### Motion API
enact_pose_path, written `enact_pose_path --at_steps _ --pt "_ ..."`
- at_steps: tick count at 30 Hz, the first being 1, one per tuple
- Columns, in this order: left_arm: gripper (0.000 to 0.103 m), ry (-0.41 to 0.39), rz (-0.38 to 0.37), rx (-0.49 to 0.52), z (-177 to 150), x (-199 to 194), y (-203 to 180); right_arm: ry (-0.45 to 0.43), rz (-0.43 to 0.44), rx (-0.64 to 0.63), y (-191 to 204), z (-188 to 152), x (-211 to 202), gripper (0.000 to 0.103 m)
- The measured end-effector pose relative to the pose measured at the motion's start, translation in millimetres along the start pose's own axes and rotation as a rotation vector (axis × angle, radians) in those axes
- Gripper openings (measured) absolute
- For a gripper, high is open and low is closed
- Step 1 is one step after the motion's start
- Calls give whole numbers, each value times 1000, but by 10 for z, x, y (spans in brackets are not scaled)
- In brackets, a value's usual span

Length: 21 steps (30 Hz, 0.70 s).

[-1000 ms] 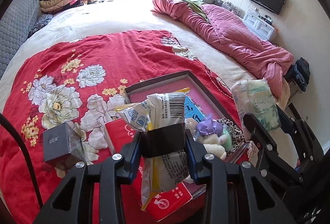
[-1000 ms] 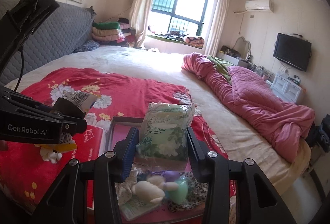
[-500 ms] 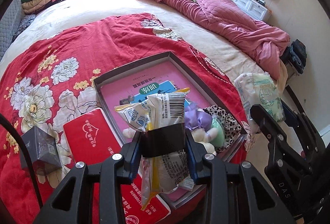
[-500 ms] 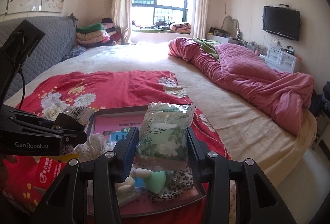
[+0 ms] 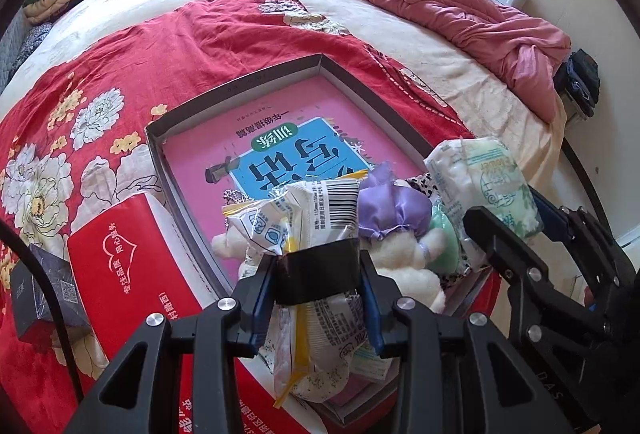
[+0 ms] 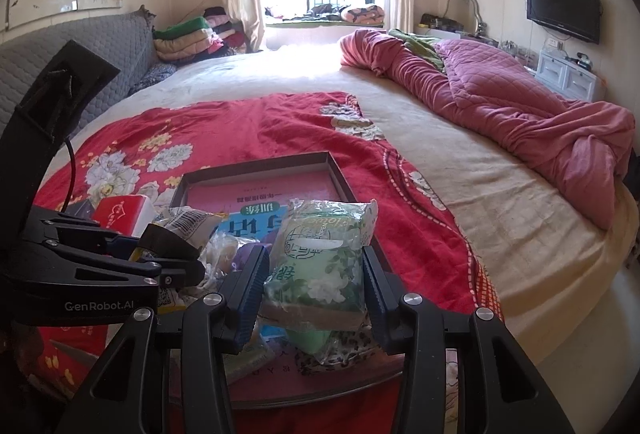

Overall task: Organize soft objects
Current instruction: 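Carry the snack bag and green-white pack over the pink box lid with both tools, then release the snack bag with the left tool while the right tool drops the green-white pack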

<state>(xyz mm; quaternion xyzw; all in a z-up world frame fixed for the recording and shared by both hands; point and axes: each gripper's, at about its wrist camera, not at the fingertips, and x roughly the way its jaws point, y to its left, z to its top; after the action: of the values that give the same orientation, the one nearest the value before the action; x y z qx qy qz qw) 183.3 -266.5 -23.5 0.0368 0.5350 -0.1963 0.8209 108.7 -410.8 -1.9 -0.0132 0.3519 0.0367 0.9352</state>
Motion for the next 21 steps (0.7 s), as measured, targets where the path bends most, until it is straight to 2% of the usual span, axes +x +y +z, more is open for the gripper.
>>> enact_pose_path --at_steps 9,15,21 --pt "39 12 -1 -7 -3 90 37 63 55 43 -65 -53 245 48" --pt "39 23 6 -4 7 133 24 84 85 85 -121 -74 327 53" --pt "39 27 7 -7 15 151 24 86 95 113 -157 -80 341 54"
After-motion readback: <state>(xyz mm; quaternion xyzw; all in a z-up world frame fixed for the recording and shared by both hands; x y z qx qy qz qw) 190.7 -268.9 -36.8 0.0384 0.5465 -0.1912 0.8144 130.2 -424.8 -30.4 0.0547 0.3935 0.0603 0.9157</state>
